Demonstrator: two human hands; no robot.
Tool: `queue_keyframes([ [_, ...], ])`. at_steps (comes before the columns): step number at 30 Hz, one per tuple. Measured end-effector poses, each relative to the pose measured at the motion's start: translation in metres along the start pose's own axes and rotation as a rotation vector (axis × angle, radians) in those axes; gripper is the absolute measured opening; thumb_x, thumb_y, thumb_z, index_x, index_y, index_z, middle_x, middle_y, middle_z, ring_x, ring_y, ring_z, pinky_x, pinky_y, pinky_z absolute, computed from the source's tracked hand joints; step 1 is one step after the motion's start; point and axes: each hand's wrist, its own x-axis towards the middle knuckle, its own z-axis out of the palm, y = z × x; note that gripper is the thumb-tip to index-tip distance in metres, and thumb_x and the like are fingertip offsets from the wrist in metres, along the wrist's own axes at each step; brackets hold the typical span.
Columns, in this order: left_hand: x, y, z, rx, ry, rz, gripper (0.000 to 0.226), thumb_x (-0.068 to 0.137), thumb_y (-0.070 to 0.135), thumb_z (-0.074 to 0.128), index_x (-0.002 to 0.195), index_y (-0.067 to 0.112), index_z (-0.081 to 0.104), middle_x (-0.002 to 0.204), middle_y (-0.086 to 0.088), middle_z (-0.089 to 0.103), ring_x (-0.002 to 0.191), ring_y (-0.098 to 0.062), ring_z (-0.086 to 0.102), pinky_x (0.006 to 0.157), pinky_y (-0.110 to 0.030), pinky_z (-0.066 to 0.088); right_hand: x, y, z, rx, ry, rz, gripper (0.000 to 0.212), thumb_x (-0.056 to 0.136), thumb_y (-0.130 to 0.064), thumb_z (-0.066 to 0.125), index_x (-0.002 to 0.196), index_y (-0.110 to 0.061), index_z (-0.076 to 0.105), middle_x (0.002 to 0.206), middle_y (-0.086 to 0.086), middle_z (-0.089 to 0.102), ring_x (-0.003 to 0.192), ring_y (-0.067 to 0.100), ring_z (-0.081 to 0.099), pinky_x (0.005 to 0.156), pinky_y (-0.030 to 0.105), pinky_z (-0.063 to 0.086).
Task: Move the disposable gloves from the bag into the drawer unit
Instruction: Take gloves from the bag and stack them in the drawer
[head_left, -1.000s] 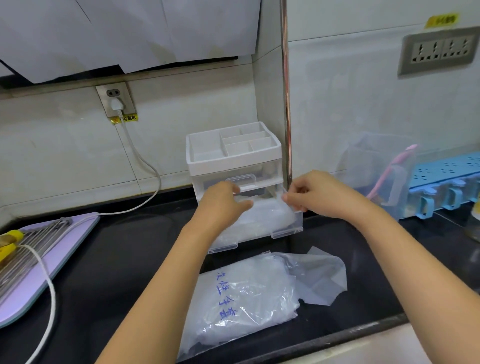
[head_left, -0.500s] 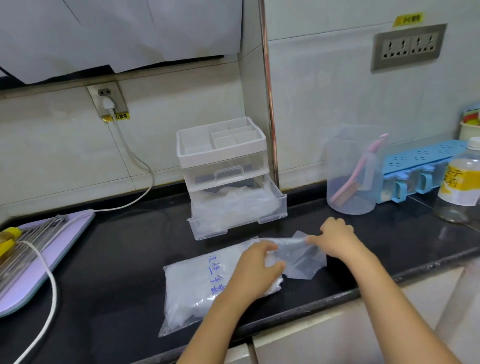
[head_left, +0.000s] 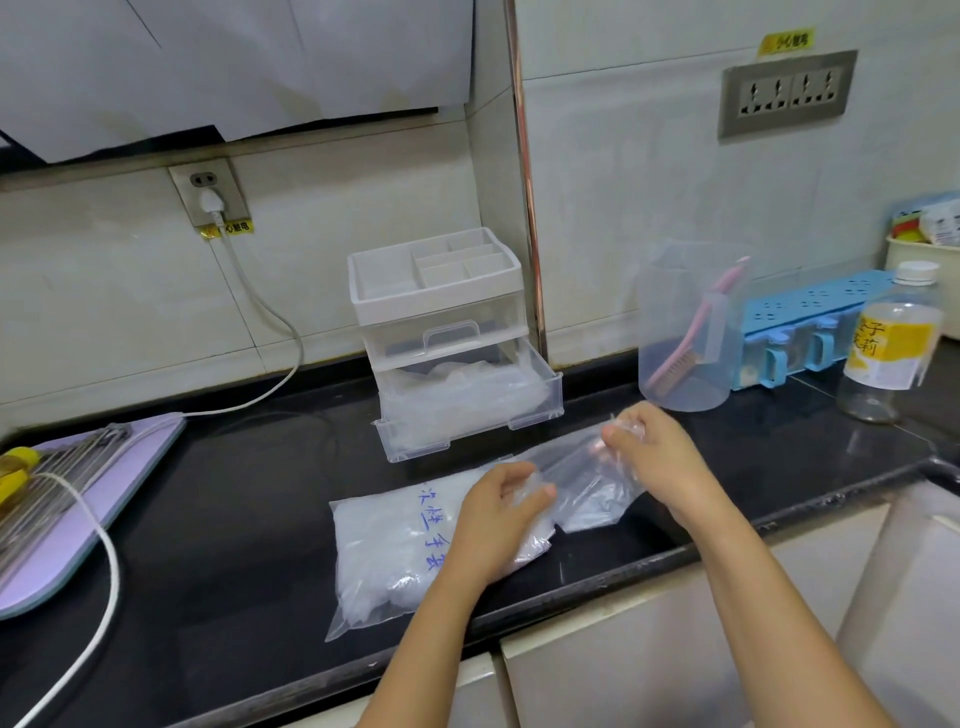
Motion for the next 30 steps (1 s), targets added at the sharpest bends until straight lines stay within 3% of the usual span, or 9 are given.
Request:
queue_keyframes([
  [2,-0.001,0.0,0.0,-0.095,0.024,-0.024,0.027,0.083,0.032,0.072,0.107,0.024,0.062,0.112,0.009,0.065,0.107,-0.003,0.06,0.096,-0.019,0.045,-0.006,-0.015,-0.006,0.034,0.045,-0.096,0.01,0.092,-0.019,0.058,0.092,-0.01,0.054,0.09,0.004,0.061,0.084,0.015,0.058,0.07,0.027,0.045],
  [8,-0.006,0.008,-0.005,-0.15,0.021,-0.06,0.023,0.087,0.039,0.065,0.104,0.024,0.064,0.104,0.016,0.066,0.098,0.003,0.06,0.077,-0.005,0.042,-0.021,-0.062,-0.029,0.226,0.118,-0.26,0.012,0.09,-0.028,0.063,0.088,-0.027,0.051,0.089,0.001,0.071,0.092,0.017,0.067,0.085,0.032,0.05],
  [12,-0.006,0.017,-0.011,-0.276,0.006,-0.064,0.057,0.077,0.072,0.055,0.106,0.024,0.066,0.113,0.01,0.067,0.108,-0.003,0.06,0.098,-0.024,0.043,-0.035,-0.081,-0.041,0.375,-0.133,-0.285,0.023,0.073,-0.026,0.073,0.088,-0.023,0.056,0.085,0.003,0.074,0.086,0.017,0.069,0.087,0.032,0.052],
  [16,-0.006,0.032,-0.021,-0.435,-0.066,-0.014,0.079,0.071,0.07,0.044,0.125,0.014,0.058,0.13,-0.002,0.059,0.118,-0.008,0.056,0.106,-0.031,0.041,-0.041,-0.086,-0.043,0.469,-0.38,-0.302,0.036,0.071,-0.011,0.069,0.102,-0.02,0.054,0.082,0.004,0.074,0.08,0.009,0.068,0.069,0.017,0.052],
  [20,-0.006,0.041,-0.029,-0.535,-0.205,0.056,0.098,0.052,0.089,0.055,0.121,0.02,0.054,0.131,-0.001,0.058,0.122,-0.012,0.055,0.107,-0.03,0.04,-0.041,-0.092,-0.042,0.402,-0.523,-0.307,0.053,0.074,-0.002,0.069,0.12,-0.023,0.052,0.09,0.001,0.074,0.08,0.008,0.067,0.071,0.018,0.052],
  [23,-0.005,0.045,-0.038,-0.596,-0.289,0.16,0.114,0.052,0.085,0.062,0.137,0.011,0.045,0.139,-0.009,0.053,0.13,-0.021,0.049,0.111,-0.036,0.036,-0.037,-0.092,-0.039,0.431,-0.608,-0.282,0.065,0.075,0.004,0.069,0.13,-0.024,0.049,0.104,0.006,0.072,0.086,0.012,0.069,0.073,0.02,0.053],
  [27,-0.003,0.05,-0.05,-0.589,-0.308,0.23,0.104,0.061,0.073,0.07,0.14,0.01,0.045,0.144,-0.002,0.048,0.136,-0.022,0.04,0.115,-0.049,0.024,-0.031,-0.09,-0.036,0.51,-0.663,-0.256,0.072,0.075,0.006,0.063,0.136,-0.028,0.045,0.12,0.015,0.065,0.111,0.025,0.063,0.084,0.024,0.053],
  [30,-0.002,0.052,-0.056,-0.51,-0.312,0.205,0.068,0.063,0.05,0.081,0.114,0.007,0.064,0.118,-0.002,0.066,0.116,-0.017,0.058,0.103,-0.032,0.04,-0.026,-0.09,-0.034,0.509,-0.623,-0.234,0.073,0.076,0.008,0.067,0.136,-0.027,0.047,0.121,0.015,0.065,0.111,0.026,0.062,0.092,0.031,0.053],
])
